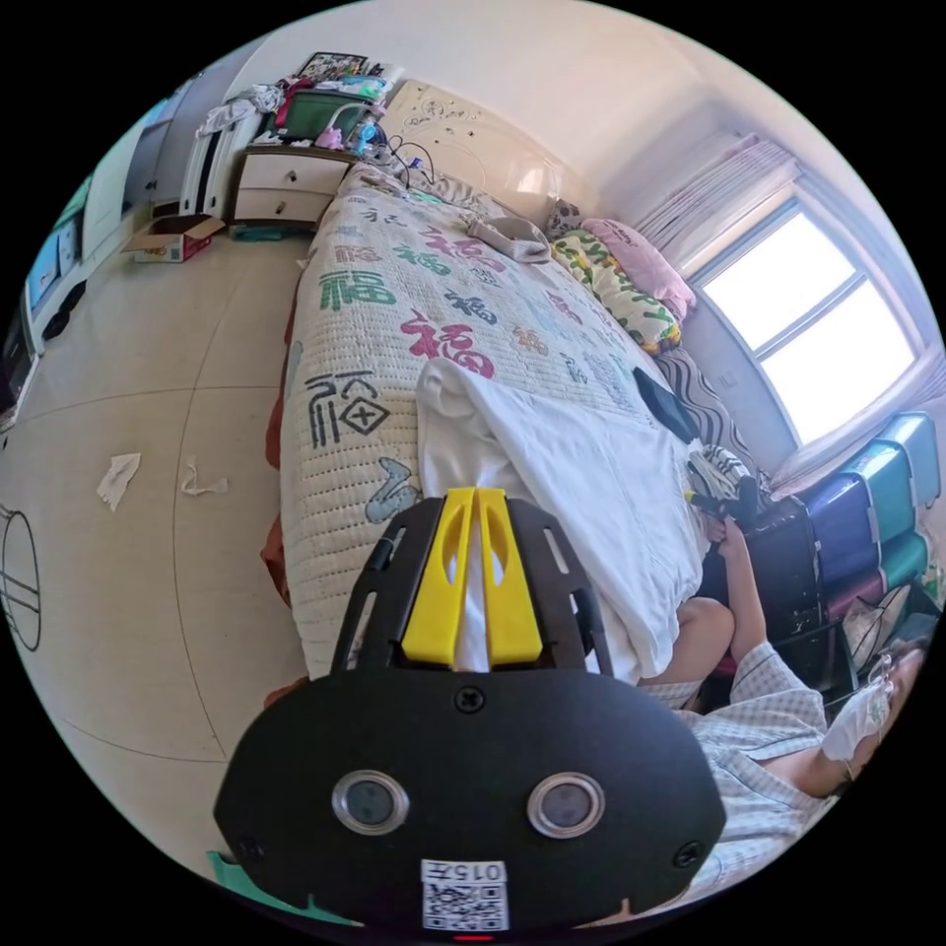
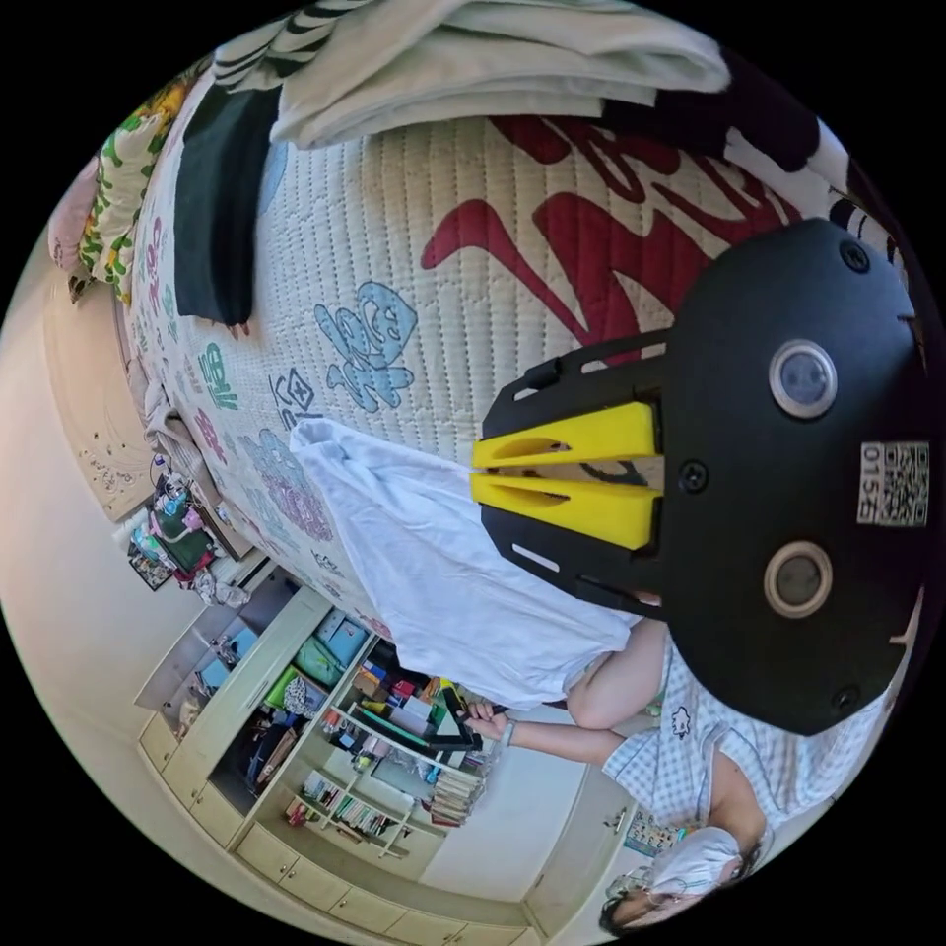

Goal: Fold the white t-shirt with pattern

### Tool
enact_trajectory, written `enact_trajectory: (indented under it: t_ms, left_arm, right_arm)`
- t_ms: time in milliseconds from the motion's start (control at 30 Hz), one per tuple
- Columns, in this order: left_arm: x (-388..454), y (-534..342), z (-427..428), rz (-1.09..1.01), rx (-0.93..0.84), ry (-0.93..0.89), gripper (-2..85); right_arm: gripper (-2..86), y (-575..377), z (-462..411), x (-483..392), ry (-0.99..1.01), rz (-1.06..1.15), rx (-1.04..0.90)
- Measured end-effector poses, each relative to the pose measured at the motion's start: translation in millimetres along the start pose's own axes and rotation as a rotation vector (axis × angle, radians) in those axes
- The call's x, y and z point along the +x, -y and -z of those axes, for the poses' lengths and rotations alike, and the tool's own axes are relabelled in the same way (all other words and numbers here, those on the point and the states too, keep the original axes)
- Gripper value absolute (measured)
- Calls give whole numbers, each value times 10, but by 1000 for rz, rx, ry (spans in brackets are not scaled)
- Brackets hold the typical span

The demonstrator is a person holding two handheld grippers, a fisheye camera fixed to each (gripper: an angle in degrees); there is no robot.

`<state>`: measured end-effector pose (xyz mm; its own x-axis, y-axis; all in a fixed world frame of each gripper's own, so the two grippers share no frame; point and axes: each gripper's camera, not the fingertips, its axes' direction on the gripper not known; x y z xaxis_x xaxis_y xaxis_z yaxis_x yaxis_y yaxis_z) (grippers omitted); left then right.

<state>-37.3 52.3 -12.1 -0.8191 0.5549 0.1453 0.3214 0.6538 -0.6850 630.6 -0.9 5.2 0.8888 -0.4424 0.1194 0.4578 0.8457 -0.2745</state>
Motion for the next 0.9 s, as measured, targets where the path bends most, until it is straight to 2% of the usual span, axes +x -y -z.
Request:
enact_trajectory:
  t_ms: [67,167,333,433,633,767,800,900]
  left_arm:
    - [1,-22,13,-2,3,-2,-8]
    - [-32,-60,41,4,10,-21,-8]
    - [-90,-114,109,4,20,-55,-8]
    - [-90,-118,129,0,15,-50,-8]
    - [-98,-126,223,-1,19,-39,-8]
    - [-118,-134,324,-1,35,-48,-8]
    - [-128,-137,344,-1,36,-54,-8]
    - [-143,-135,367,-2,28,-55,-8]
  right_arm:
    - [28,29,-48,23,71,5,-20]
    - [12,60,-79,-14,-38,27,-35]
    - [48,83,24,134,211,-59,73]
    - [28,155,-109,25,80,-17,-32]
    - [0,271,-21,-152,-19,-9,8]
    - [13,320,94,-207,33,-17,86]
    - [45,364,72,-269,57,0,80]
    - [48,528,-202,-508,53,68,-57]
